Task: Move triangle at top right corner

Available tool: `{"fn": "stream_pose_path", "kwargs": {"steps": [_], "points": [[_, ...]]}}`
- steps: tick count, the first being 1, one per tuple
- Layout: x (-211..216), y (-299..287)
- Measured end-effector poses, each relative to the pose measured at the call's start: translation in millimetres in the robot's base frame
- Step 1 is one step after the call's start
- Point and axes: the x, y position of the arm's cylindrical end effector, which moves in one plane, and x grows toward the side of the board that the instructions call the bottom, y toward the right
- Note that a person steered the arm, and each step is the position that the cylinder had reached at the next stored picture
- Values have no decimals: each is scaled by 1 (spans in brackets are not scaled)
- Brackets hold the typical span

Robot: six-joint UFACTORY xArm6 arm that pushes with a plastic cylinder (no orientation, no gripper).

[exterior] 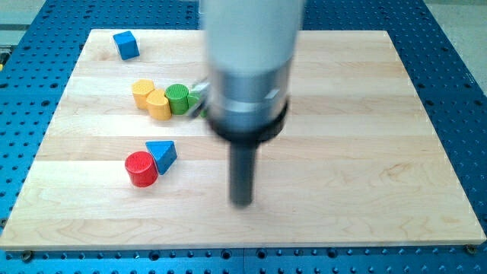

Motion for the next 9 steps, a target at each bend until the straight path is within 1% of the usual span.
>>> {"fn": "stream_pose_path", "kwargs": {"steps": [1, 2, 3, 4, 5, 6, 7, 8, 9], "points": [[24, -19], [4, -108], [-4, -177], [-35, -206], [-73, -193], [-74, -125], [-74, -93], [-120, -76], [-137, -22]]}}
